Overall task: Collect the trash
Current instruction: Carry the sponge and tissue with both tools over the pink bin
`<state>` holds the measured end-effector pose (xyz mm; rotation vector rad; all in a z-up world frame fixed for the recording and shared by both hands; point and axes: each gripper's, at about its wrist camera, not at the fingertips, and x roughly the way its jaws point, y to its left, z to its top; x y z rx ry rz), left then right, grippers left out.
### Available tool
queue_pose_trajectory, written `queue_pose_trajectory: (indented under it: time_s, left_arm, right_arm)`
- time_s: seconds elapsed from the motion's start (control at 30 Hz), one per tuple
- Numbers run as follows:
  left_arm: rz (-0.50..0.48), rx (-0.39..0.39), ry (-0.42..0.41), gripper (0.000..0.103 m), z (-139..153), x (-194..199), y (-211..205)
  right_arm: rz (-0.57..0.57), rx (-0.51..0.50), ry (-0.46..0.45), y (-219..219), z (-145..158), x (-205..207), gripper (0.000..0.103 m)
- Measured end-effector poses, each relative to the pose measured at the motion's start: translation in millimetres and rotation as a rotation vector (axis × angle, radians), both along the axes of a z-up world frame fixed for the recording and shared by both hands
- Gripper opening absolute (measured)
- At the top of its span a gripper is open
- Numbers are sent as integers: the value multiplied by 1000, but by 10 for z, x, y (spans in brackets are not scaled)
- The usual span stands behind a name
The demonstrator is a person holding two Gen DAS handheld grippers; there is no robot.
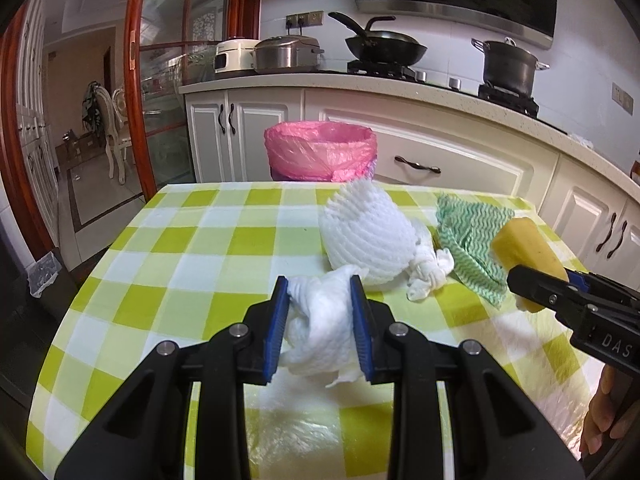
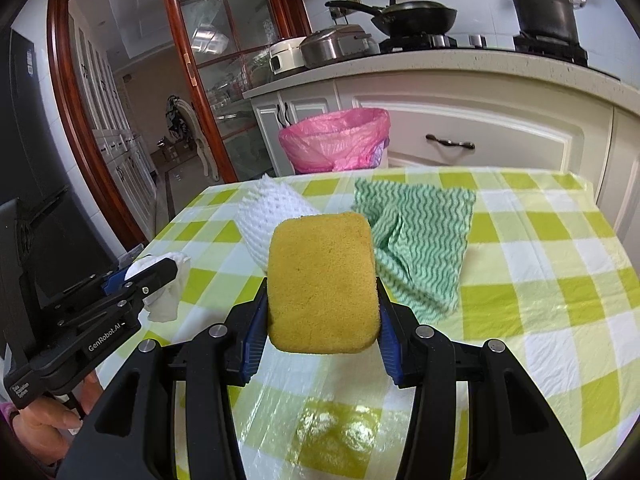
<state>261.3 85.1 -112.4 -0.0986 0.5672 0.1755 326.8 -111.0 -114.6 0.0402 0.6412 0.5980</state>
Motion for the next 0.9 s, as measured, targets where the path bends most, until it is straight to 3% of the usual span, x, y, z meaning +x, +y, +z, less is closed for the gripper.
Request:
queue_pose_trajectory:
  time_s: [0.47, 0.9]
  left_arm:
    - [16, -2, -68, 30, 309, 228, 162]
    - [-32, 18, -123, 30, 674, 929, 245]
  right_arm:
    - [-15, -75, -89, 232, 271, 341, 46]
    - [-11, -96, -161, 418, 589, 1047, 46]
